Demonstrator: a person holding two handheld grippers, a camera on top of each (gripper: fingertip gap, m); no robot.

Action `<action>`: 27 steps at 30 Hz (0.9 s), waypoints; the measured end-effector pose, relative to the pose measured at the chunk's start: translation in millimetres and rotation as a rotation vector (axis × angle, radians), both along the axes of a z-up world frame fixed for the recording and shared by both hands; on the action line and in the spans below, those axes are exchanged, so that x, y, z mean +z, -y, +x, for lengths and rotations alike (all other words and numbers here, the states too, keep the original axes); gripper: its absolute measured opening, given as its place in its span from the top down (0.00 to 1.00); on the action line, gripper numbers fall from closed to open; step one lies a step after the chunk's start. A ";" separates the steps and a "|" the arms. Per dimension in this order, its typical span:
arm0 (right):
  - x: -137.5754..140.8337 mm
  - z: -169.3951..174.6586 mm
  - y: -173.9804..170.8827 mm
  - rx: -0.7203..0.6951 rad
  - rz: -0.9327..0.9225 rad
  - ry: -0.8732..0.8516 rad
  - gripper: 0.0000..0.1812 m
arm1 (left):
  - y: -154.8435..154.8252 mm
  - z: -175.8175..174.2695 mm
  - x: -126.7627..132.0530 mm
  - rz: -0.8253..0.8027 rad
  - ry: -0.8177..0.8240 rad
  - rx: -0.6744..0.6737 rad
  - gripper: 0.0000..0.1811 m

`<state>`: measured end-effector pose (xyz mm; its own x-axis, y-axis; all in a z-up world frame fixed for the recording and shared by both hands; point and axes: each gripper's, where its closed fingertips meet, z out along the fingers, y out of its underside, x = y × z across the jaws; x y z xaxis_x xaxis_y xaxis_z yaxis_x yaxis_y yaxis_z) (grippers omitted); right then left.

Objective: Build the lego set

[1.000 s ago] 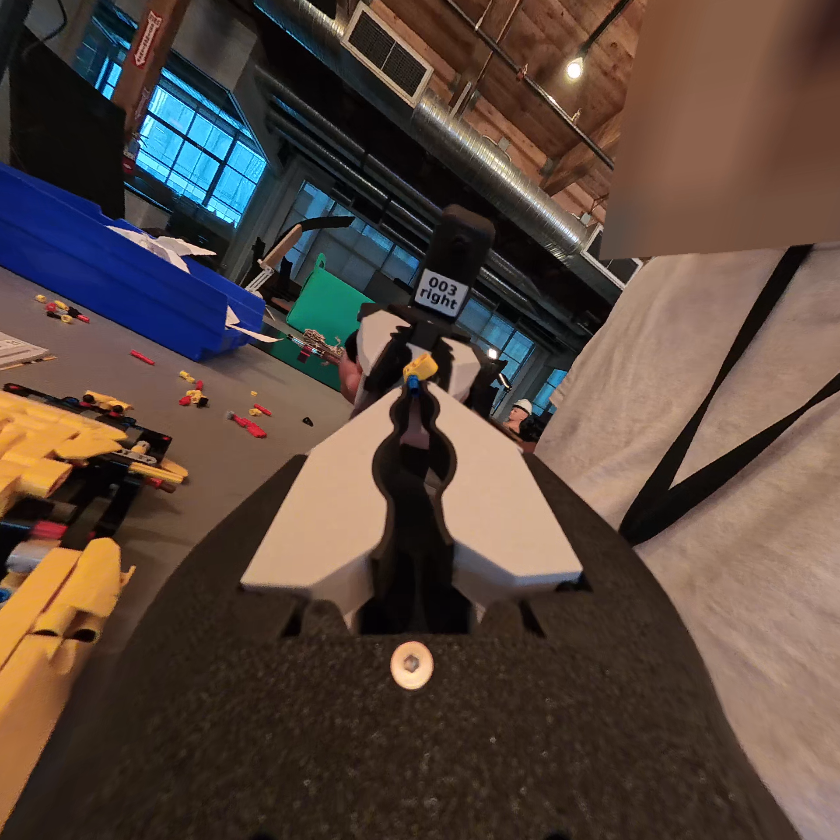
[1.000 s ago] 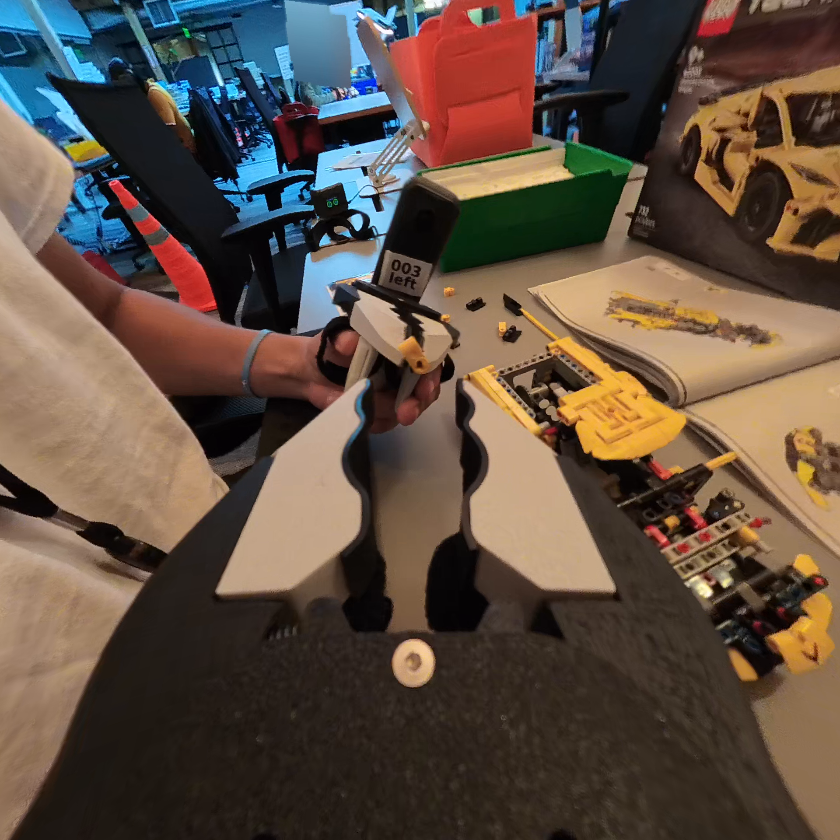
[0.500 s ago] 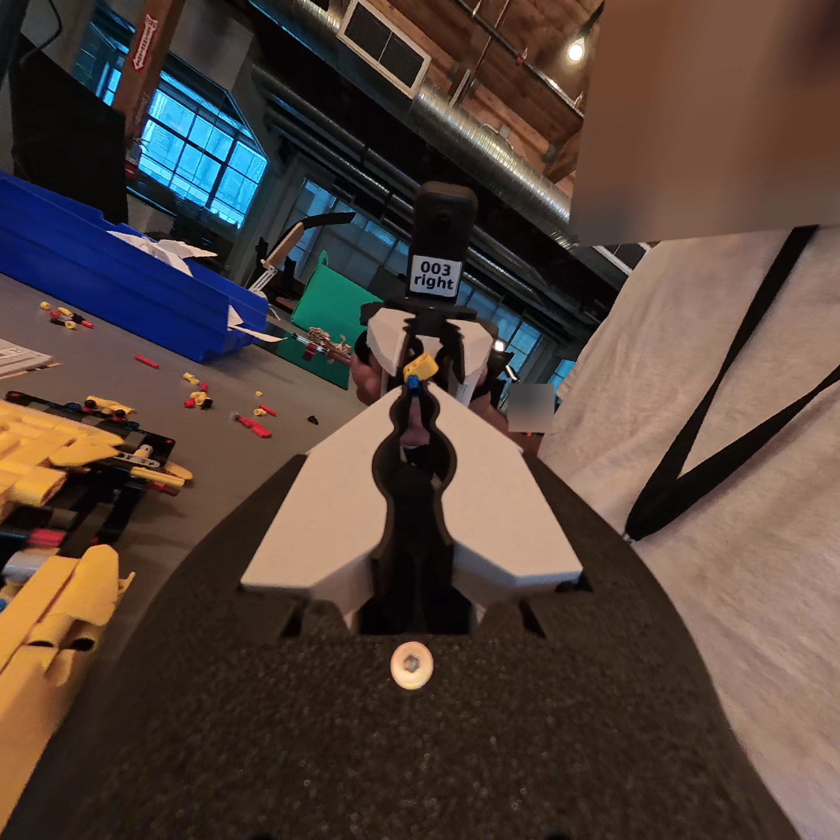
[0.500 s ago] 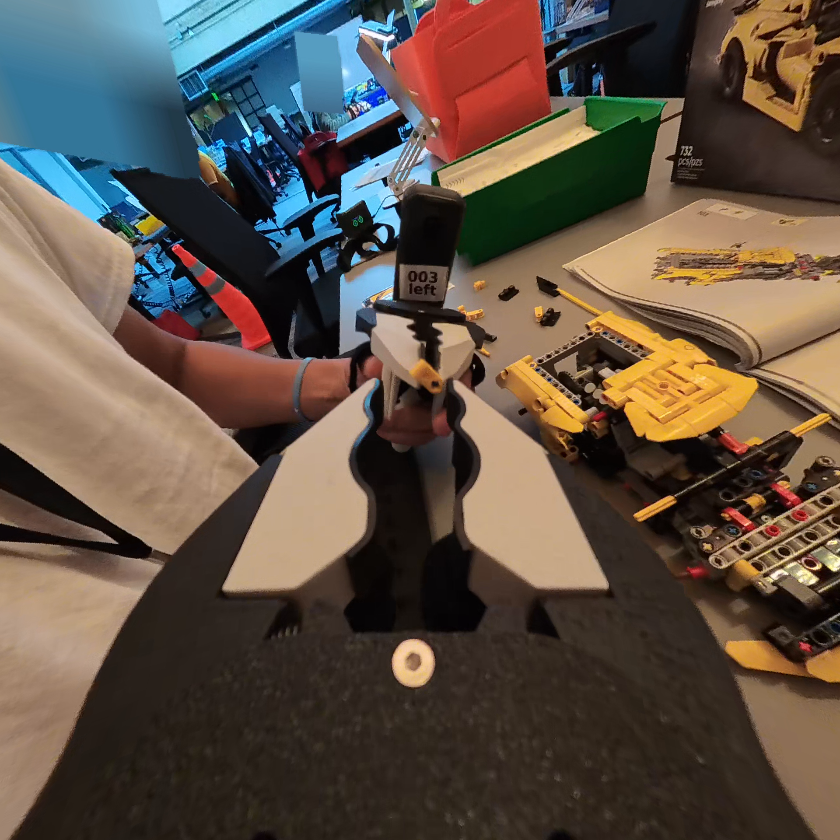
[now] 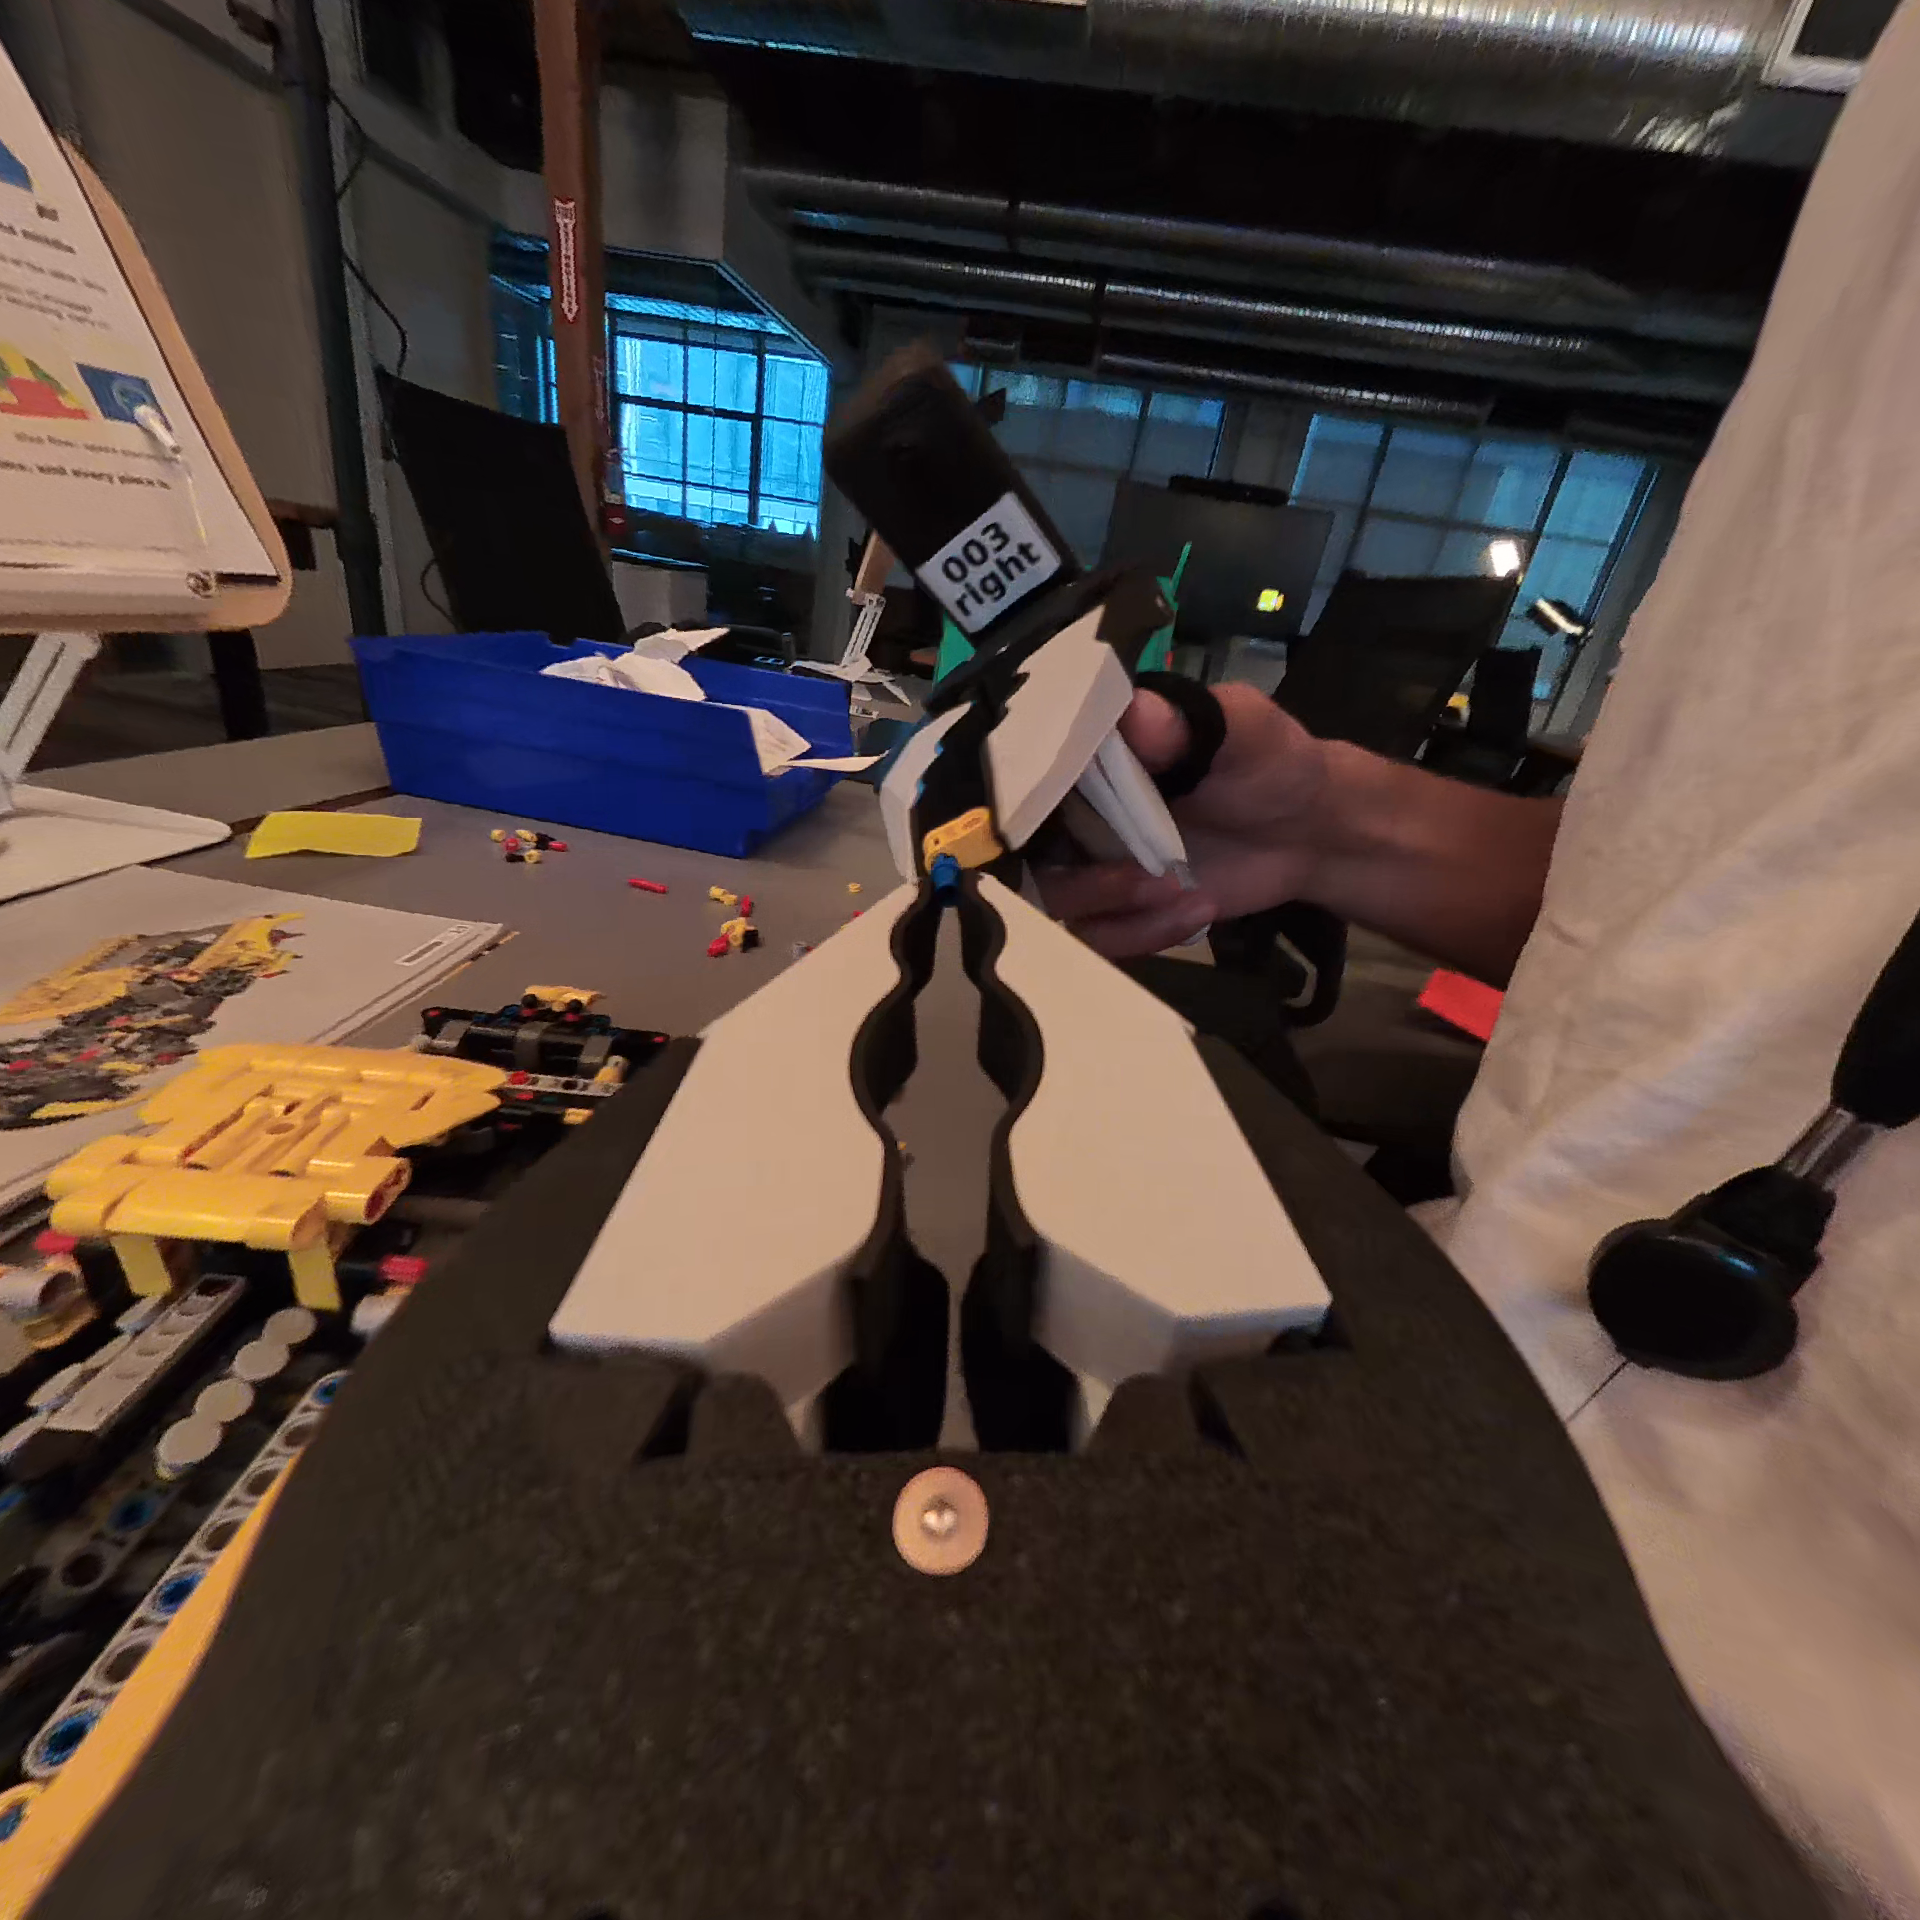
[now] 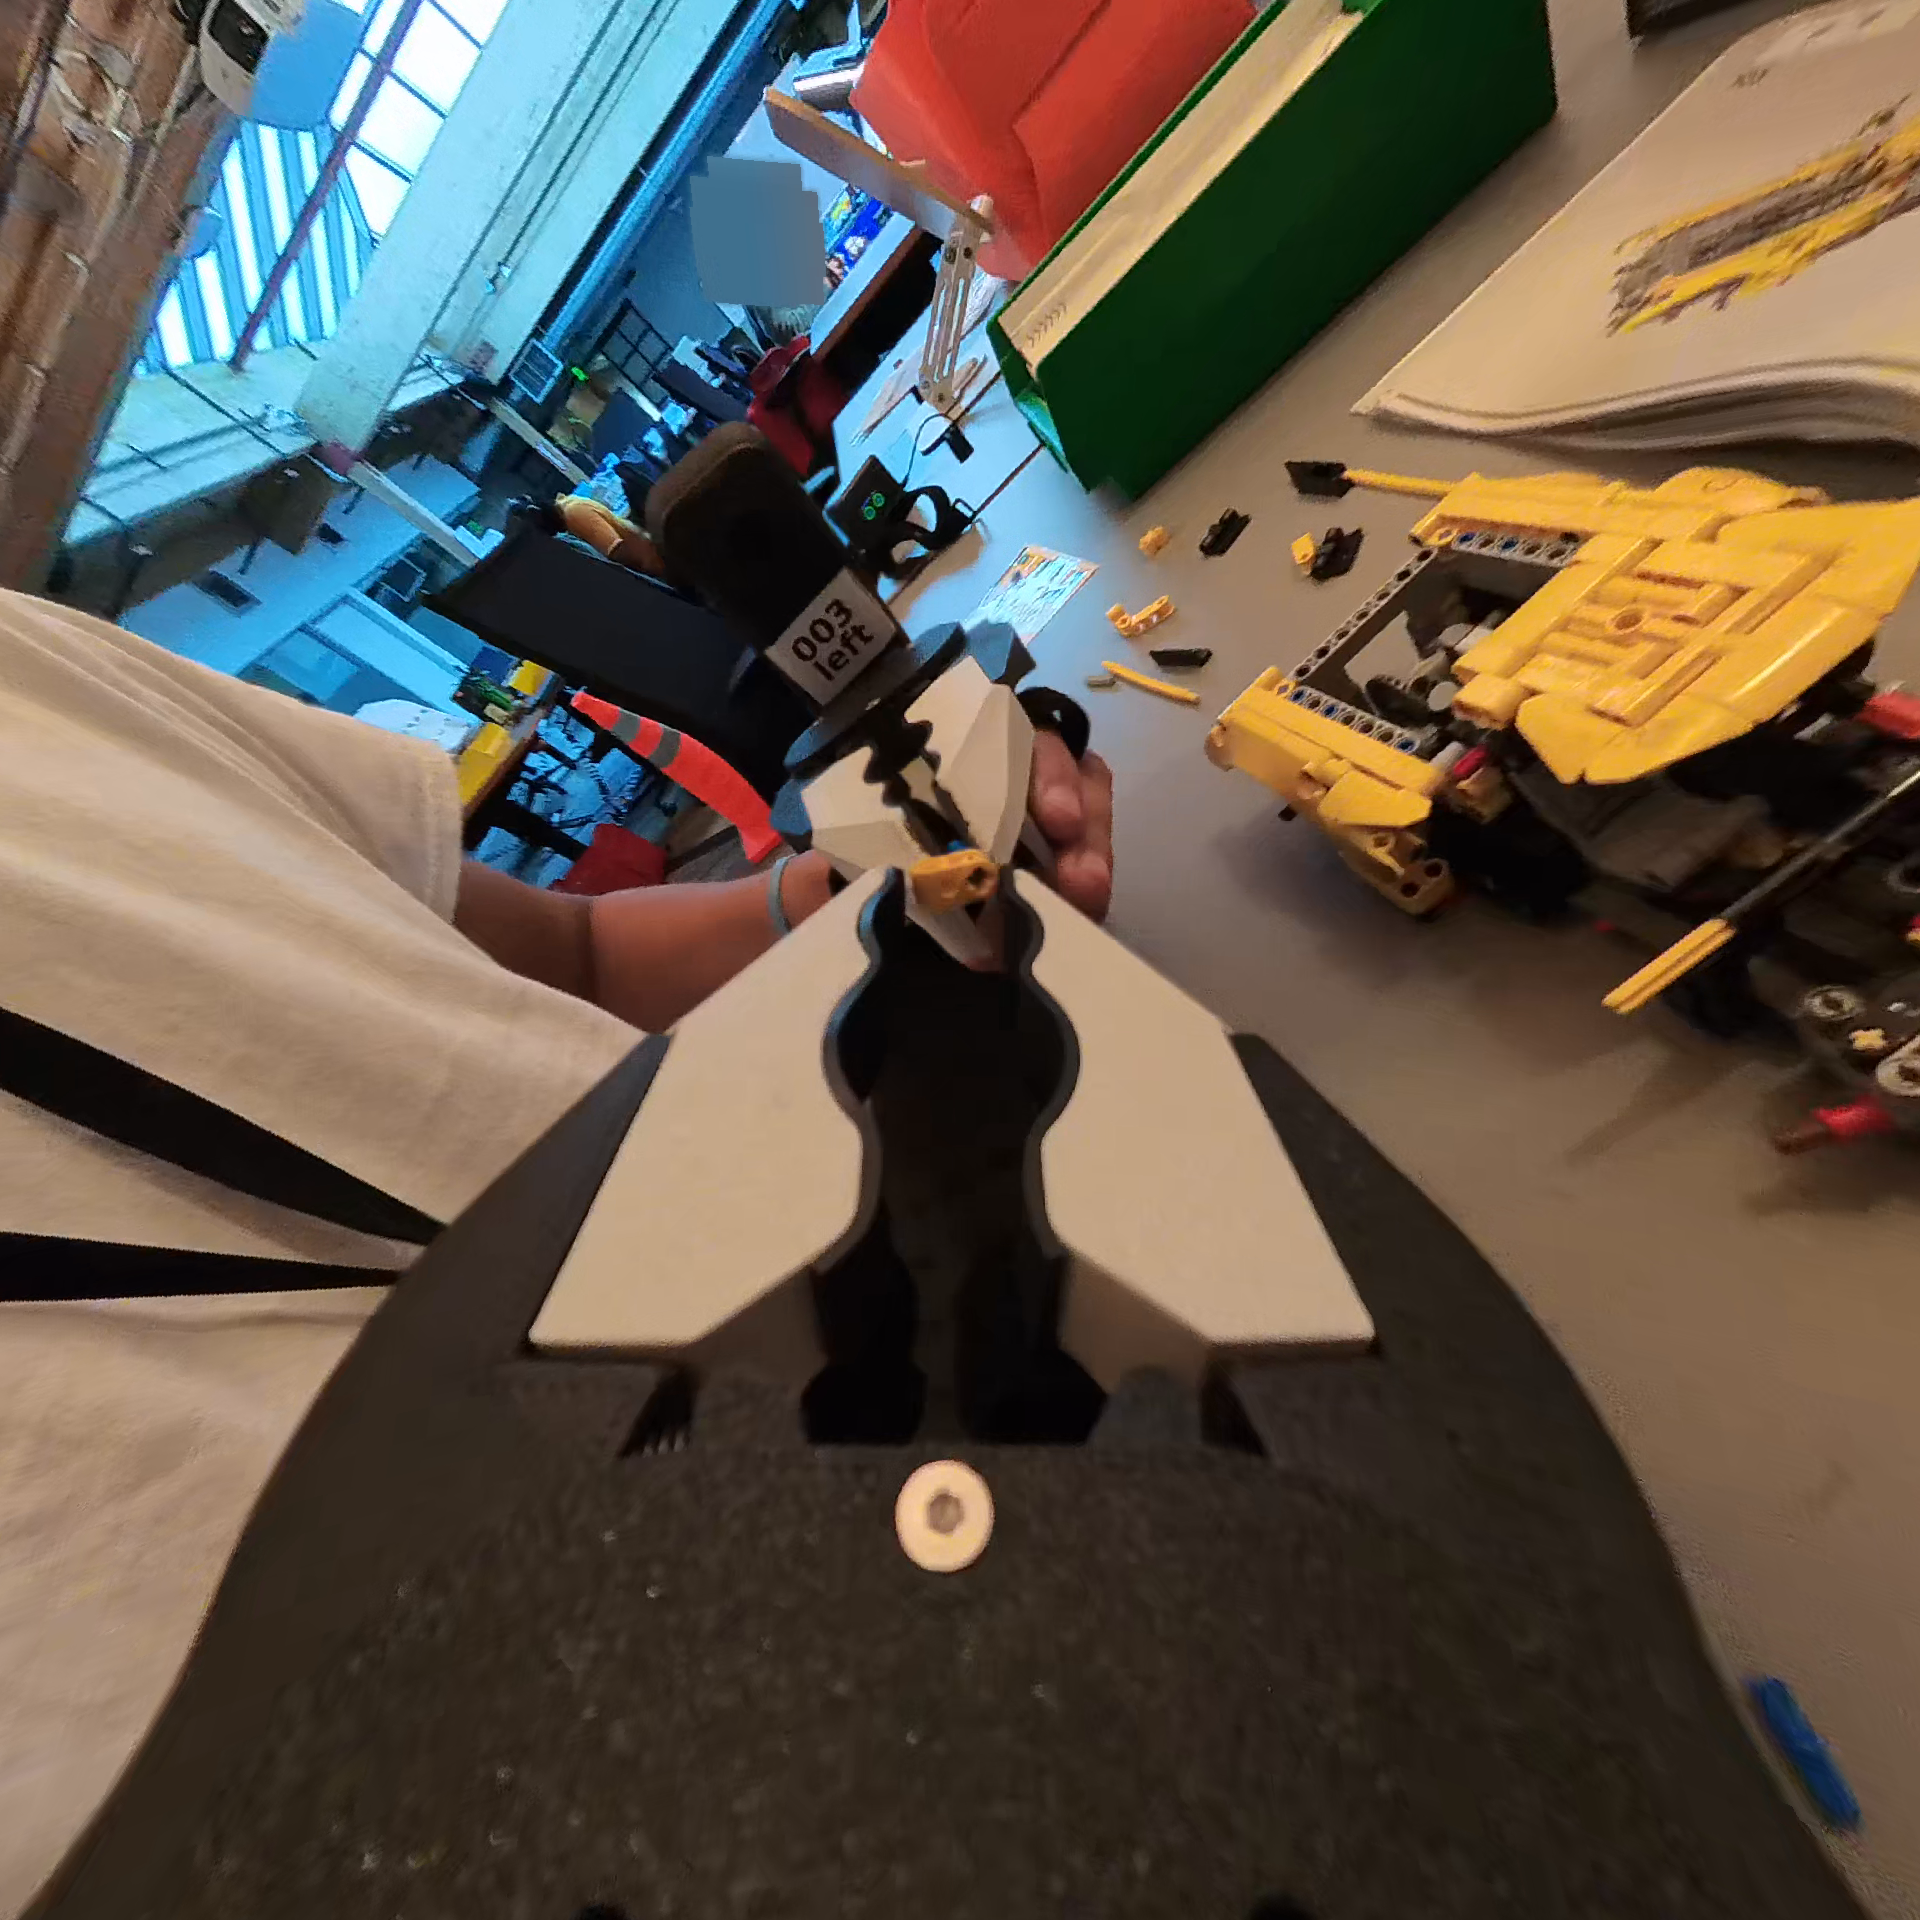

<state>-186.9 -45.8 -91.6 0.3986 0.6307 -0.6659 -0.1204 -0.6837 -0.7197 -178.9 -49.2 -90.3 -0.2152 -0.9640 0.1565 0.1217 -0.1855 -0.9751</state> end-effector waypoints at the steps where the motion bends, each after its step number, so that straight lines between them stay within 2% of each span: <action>1: -1.0 -0.5 0.9 0.007 -0.026 -0.015 0.92 | 1.3 0.4 -0.6 0.020 -0.003 0.007 0.98; 5: -0.9 -2.1 7.8 0.061 -0.047 -0.048 0.92 | 7.4 -1.5 0.4 0.019 0.000 -0.029 0.98; 10: -3.5 -4.7 22.0 0.189 0.294 0.255 0.92 | 21.3 -6.0 2.3 -0.116 -0.011 -0.192 0.98; 13: 1.1 -7.6 25.9 0.252 0.473 0.390 0.92 | 25.7 -9.3 7.6 -0.253 -0.003 -0.307 0.98; 15: 2.4 -8.0 20.7 0.237 0.567 0.483 0.92 | 21.9 -10.1 9.3 -0.283 0.009 -0.309 0.98; 17: 3.1 -8.0 17.3 0.209 0.567 0.496 0.92 | 19.3 -9.8 8.9 -0.242 0.017 -0.266 0.98; 18: 3.7 -7.3 15.7 0.189 0.522 0.457 0.91 | 18.0 -9.0 8.3 -0.210 0.021 -0.234 0.98; 21: -7.9 -2.0 14.2 0.166 0.208 0.239 0.77 | 11.6 -5.7 5.4 -0.049 0.023 -0.088 0.98; 23: -9.0 1.1 15.5 0.154 -0.025 0.024 0.80 | 9.3 -2.5 0.7 0.100 -0.002 0.011 0.98; 25: 5.0 5.2 14.5 0.123 -0.151 -0.233 0.87 | 11.0 0.7 -4.7 0.235 -0.029 0.073 0.98; 27: 1.3 8.3 15.4 0.112 -0.260 -0.322 0.88 | 13.1 3.3 -8.0 0.341 -0.044 0.117 0.98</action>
<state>-178.6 -61.2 -90.3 0.0828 0.4532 -0.8876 -0.2254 -0.8590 -0.4596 -175.5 -62.3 -98.4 -0.1001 -0.9801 -0.1713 0.0798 0.1637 -0.9833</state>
